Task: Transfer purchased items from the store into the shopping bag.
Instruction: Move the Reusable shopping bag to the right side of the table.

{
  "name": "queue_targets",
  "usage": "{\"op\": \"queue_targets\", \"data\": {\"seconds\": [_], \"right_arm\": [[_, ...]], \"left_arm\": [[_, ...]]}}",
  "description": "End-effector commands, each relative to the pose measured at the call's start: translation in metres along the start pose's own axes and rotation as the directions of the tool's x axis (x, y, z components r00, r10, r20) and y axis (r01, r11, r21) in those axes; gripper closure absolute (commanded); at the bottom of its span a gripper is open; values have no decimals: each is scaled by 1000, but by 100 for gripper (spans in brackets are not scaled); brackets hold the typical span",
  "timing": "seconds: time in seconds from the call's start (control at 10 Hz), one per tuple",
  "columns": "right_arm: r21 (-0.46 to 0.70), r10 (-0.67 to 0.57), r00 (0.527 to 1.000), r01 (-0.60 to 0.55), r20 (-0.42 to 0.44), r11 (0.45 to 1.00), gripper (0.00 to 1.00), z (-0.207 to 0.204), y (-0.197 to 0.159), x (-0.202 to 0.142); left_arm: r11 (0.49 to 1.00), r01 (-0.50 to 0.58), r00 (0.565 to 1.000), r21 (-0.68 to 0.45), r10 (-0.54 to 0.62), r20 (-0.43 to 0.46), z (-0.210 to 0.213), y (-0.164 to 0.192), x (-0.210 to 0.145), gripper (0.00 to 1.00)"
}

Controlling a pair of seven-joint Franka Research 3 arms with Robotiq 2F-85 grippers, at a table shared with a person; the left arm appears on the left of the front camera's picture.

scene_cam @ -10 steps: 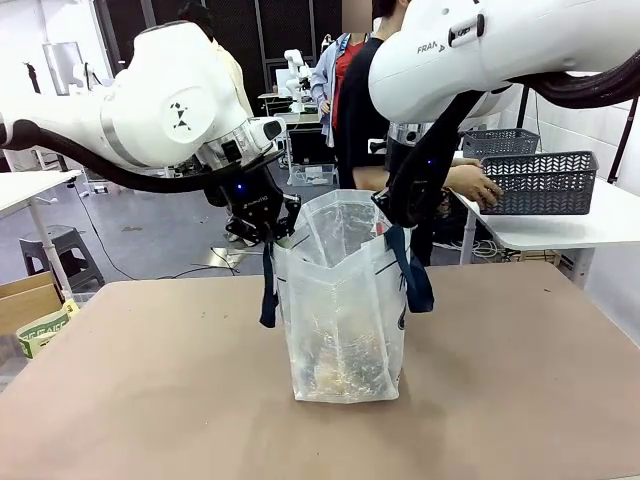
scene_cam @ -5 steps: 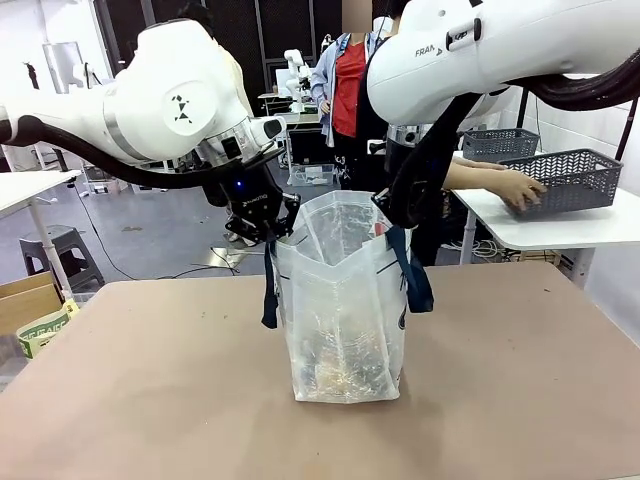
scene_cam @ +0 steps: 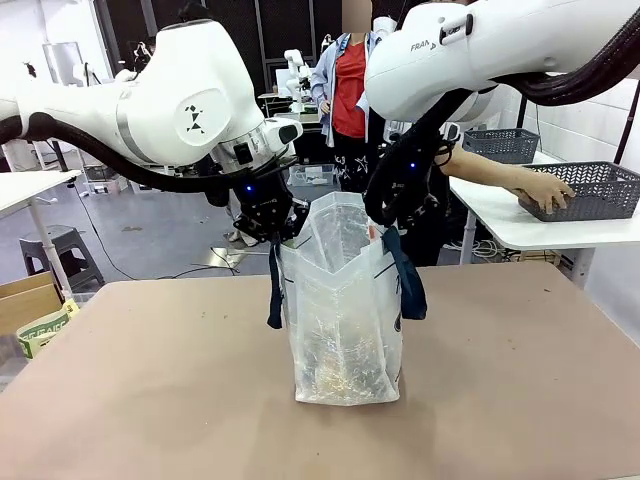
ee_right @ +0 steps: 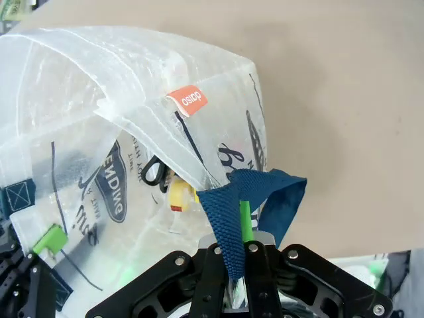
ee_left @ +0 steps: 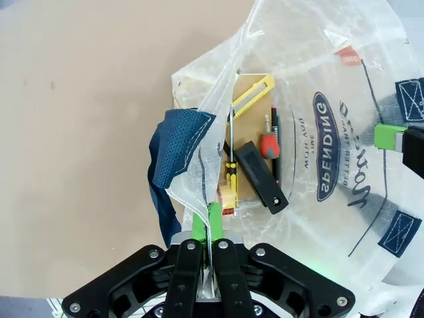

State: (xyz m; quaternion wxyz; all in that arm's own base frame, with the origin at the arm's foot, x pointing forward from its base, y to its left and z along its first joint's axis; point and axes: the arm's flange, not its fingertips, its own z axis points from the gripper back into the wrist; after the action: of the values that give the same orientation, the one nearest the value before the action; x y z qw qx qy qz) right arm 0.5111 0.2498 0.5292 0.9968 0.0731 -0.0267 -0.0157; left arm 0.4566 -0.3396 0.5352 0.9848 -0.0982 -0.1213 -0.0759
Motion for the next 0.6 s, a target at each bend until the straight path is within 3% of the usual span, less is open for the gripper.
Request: {"op": "queue_targets", "data": {"seconds": [0.0,0.2,0.5], "right_arm": [[0,12,1000,-12,0,1000,100,-1,0,0],[45,3,1000,-3,-1,999,100,-7,5,5],[100,7,1000,-9,17,995,100,-16,27,8]], "left_arm": [[997,-75,997,10,75,30,0,12,-4,100],[997,51,999,-55,-51,4,-2,-7,2,100],[991,99,995,-94,-101,-16,-4,-25,9,100]]}}
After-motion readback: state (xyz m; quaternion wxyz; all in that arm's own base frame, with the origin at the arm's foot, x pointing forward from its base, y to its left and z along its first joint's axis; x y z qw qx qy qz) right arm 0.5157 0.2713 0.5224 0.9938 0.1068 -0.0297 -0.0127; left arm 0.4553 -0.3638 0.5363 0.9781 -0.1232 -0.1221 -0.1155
